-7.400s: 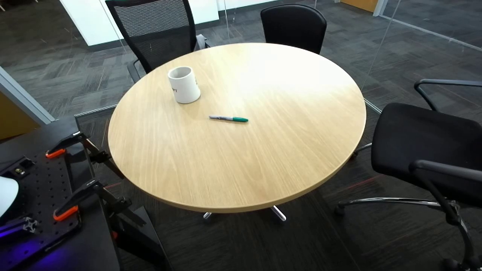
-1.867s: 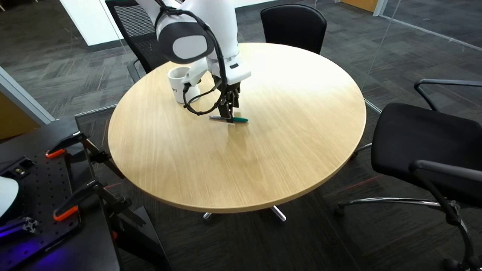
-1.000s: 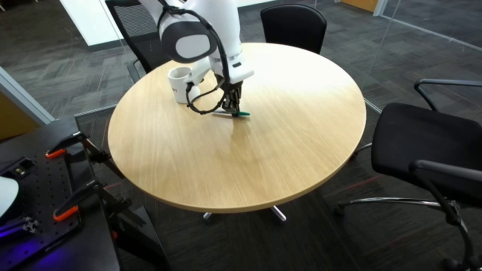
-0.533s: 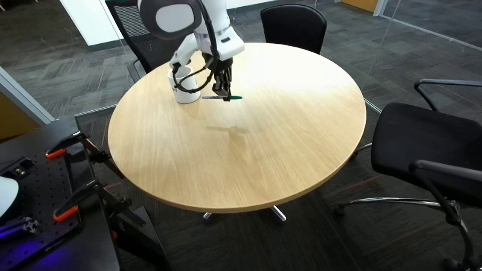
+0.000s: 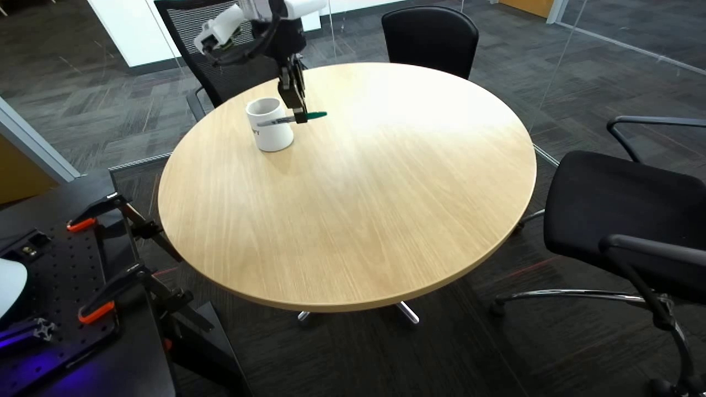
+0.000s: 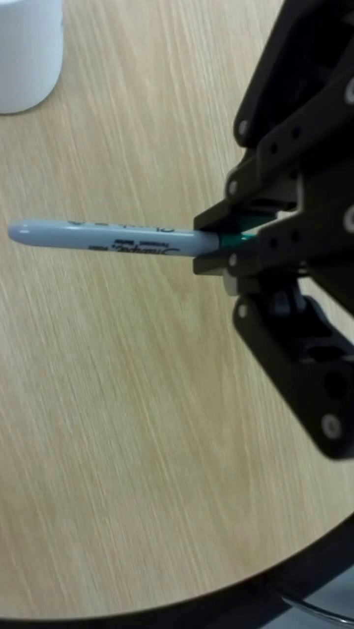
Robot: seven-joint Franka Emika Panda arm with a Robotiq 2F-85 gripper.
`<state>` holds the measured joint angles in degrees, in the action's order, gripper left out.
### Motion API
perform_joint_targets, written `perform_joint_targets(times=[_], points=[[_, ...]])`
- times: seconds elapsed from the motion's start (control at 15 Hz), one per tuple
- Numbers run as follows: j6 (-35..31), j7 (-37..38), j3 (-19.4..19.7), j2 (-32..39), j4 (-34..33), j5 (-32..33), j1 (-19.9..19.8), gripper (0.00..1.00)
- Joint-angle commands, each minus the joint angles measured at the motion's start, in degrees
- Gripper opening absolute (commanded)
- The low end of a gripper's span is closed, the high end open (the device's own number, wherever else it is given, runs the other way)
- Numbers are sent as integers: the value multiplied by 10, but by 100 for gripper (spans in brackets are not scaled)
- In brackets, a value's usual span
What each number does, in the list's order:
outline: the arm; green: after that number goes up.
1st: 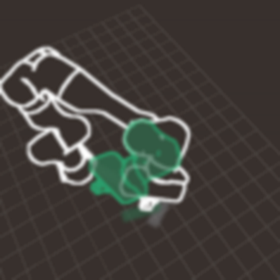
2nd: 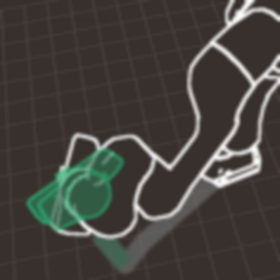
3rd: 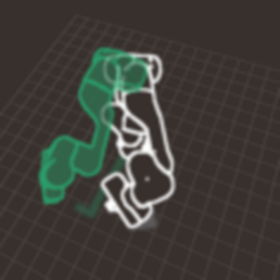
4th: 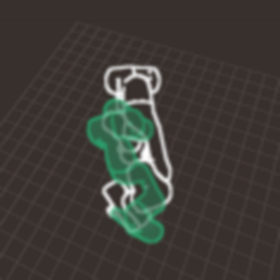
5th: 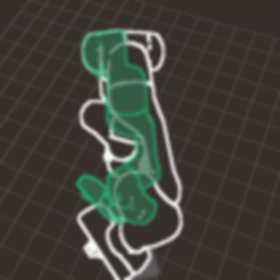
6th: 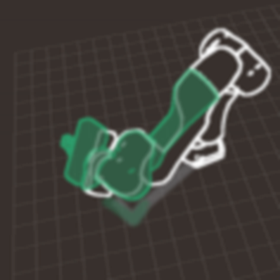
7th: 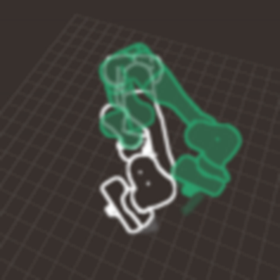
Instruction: Put the marker in the mug
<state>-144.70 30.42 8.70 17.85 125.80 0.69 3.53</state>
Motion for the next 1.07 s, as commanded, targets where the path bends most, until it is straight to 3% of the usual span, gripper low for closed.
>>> perform_joint_targets(times=[0.0, 0.33, 0.4, 0.8, 0.87, 1.0], points=[[60, -28, 4, -82, 43, 92, 13, 4], [93, -148, -33, -142, 61, 134, -4, 4], [75, -105, -31, -109, 41, 123, -8, 15], [83, -135, -40, -128, 53, 125, -9, 15], [83, -135, -40, -128, 53, 125, -9, 4], [36, -167, -43, -129, 59, 114, -15, 4]])
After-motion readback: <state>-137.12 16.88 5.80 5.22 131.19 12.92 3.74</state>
